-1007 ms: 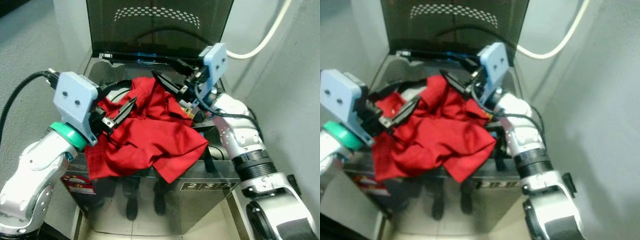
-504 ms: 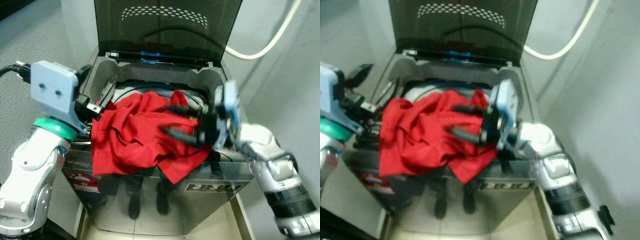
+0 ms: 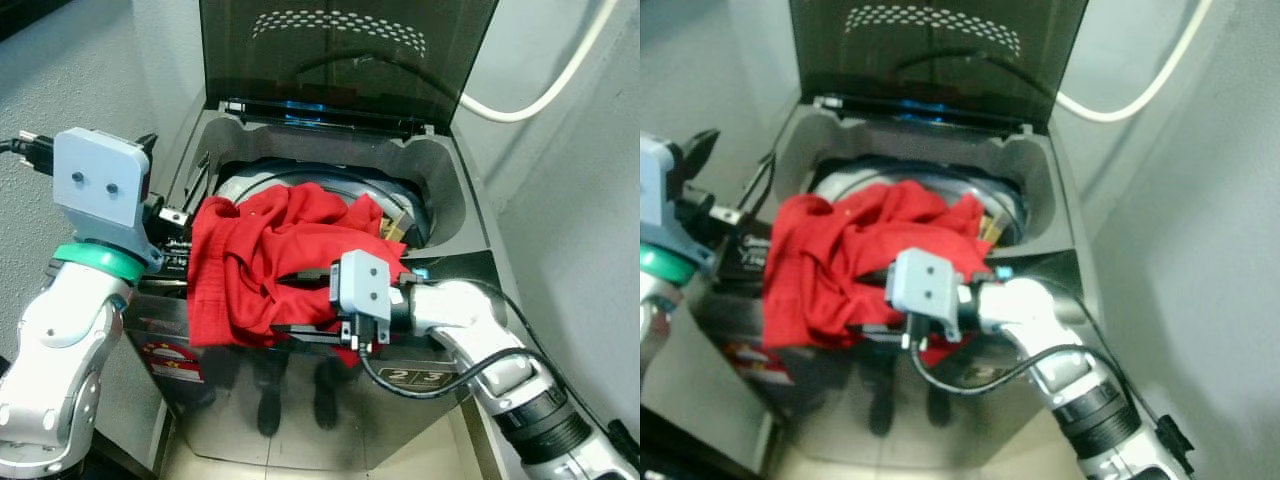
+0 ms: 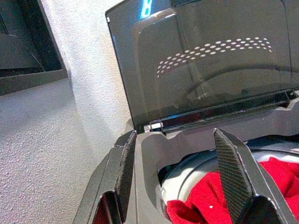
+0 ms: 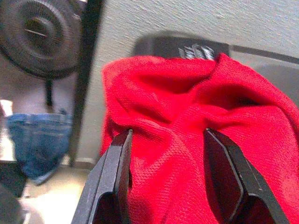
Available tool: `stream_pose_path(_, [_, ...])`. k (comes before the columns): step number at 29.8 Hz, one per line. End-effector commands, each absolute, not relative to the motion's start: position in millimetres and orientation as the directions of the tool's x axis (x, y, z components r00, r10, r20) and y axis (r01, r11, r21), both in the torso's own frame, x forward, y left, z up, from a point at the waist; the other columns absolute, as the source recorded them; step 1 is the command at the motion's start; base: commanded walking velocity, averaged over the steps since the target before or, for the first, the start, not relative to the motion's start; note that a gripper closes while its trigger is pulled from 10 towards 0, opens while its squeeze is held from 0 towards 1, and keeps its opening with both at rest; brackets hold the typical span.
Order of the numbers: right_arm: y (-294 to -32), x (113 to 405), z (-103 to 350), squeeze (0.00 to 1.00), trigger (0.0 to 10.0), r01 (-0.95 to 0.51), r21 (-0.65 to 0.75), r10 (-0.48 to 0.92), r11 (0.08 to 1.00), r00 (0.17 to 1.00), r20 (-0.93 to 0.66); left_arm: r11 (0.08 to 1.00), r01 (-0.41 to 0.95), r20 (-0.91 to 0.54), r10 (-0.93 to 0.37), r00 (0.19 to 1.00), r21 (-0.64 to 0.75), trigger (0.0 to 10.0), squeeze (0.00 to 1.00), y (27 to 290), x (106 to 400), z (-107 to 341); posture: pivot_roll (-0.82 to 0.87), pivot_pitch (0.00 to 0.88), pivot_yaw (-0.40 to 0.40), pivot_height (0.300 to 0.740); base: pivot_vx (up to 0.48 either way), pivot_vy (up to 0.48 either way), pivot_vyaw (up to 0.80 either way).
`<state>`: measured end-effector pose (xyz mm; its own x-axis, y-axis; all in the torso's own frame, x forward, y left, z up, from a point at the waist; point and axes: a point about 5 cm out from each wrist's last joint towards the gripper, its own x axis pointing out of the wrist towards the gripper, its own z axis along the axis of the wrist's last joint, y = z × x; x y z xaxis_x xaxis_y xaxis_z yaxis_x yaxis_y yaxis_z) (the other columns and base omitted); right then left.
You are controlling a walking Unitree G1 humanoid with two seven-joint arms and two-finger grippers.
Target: Clothes washing
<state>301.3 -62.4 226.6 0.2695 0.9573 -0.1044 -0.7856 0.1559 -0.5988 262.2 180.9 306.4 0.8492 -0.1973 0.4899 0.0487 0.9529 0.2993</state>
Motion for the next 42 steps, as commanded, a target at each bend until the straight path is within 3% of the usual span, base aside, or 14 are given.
stream_pose_path(1, [-57, 301, 223, 0.0, 10.0, -0.774, -0.615, 0.952, 0.152, 0.282, -0.119, 0.953, 0.057, 0.498, -0.206, 0.842, 0.299, 10.0, 0.0, 177, 261, 305, 0.15, 0.108, -0.025, 0.74, 0.0, 0.0, 0.0])
stream_pose_path(2, [-57, 301, 223, 0.0, 10.0, -0.774, -0.615, 0.952, 0.152, 0.282, -0.119, 0.953, 0.057, 0.498, -0.206, 0.842, 0.299, 10.0, 0.0, 177, 261, 305, 0.15, 0.108, -0.025, 0.74, 0.0, 0.0, 0.0])
stream_pose_path(3, [-56, 302, 219, 0.0, 5.6, -0.772, -0.615, 0.947, 0.163, 0.298, -0.123, 0.953, 0.056, 0.498, -0.205, 0.843, 0.297, 10.0, 0.0, 176, 262, 305, 0.14, 0.109, -0.024, 0.74, 0.0, 0.0, 0.0])
stream_pose_path(5, [-56, 302, 219, 0.0, 5.6, -0.772, -0.615, 0.947, 0.163, 0.298, -0.123, 0.953, 0.056, 0.498, -0.205, 0.843, 0.297, 10.0, 0.0, 176, 262, 305, 0.14, 0.109, -0.024, 0.74, 0.0, 0.0, 0.0])
stream_pose_path(6, [-56, 302, 215, 0.0, 1.4, -0.771, -0.615, 0.942, 0.169, 0.309, -0.13, 0.954, 0.055, 0.498, -0.203, 0.843, 0.296, 10.0, 0.0, 176, 262, 305, 0.14, 0.109, -0.024, 0.74, 0.0, 0.0, 0.0])
stream_pose_path(7, [-56, 302, 215, 0.0, 1.4, -0.771, -0.615, 0.942, 0.169, 0.309, -0.13, 0.954, 0.055, 0.498, -0.203, 0.843, 0.296, 10.0, 0.0, 176, 262, 305, 0.14, 0.109, -0.024, 0.74, 0.0, 0.0, 0.0])
stream_pose_path(8, [-56, 302, 213, 0.0, 0.0, -0.769, -0.614, 0.939, 0.177, 0.32, -0.13, 0.954, 0.054, 0.498, -0.201, 0.843, 0.294, 10.0, 0.0, 176, 263, 305, 0.14, 0.117, -0.025, 0.74, 0.0, 0.0, 0.0])
stream_pose_path(29, [-61, 317, 220, 0.0, 0.0, -0.753, -0.46, 0.868, 0.471, 0.49, 0.086, 0.96, 0.042, 0.5, -0.18, 0.847, 0.276, 10.0, 0.0, 174, 267, 303, 0.14, 0.123, -0.034, 0.74, 0.0, 0.0, 0.0])
stream_pose_path(32, [-65, 330, 225, 0.0, 0.0, -0.679, -0.45, 0.794, 0.581, 0.595, 0.127, 0.962, 0.039, 0.504, -0.177, 0.845, 0.271, 10.0, 0.0, 173, 268, 304, 0.13, 0.123, -0.036, 0.74, 0.0, 0.0, 0.0])
stream_pose_path(34, [-71, 354, 236, 0.0, 0.0, -0.513, -0.434, 0.632, 0.741, 0.751, 0.193, 0.964, 0.036, 0.51, -0.172, 0.843, 0.265, 10.0, 0.0, 173, 268, 305, 0.13, 0.121, -0.034, 0.74, 0.0, 0.0, 0.0])
stream_pose_path(35, [-74, 365, 245, 0.0, 10.0, -0.421, -0.411, 0.541, 0.808, 0.806, 0.239, 0.964, 0.036, 0.512, -0.171, 0.842, 0.263, 10.0, 0.0, 173, 269, 306, 0.13, 0.12, -0.031, 0.74, 0.0, 0.0, 0.0])
stream_pose_path(36, [-74, 365, 245, 0.0, 10.0, -0.421, -0.411, 0.541, 0.808, 0.806, 0.239, 0.964, 0.036, 0.512, -0.171, 0.842, 0.263, 10.0, 0.0, 173, 269, 306, 0.13, 0.12, -0.031, 0.74, 0.0, 0.0, 0.0])
stream_pose_path(38, [-83, 384, 274, 0.0, 10.0, -0.179, -0.328, 0.305, 0.927, 0.872, 0.384, 0.964, 0.044, 0.515, -0.178, 0.838, 0.261, 10.0, 0.0, 170, 270, 306, 0.13, 0.118, -0.03, 0.74, 0.0, 0.0, 0.0])
stream_pose_path(42, [-88, 388, 292, 0.0, 10.0, -0.076, -0.276, 0.202, 0.958, 0.863, 0.464, 0.964, 0.046, 0.518, -0.18, 0.836, 0.261, 10.0, 0.0, 169, 271, 307, 0.13, 0.114, -0.032, 0.74, 0.0, 0.0, 0.0])
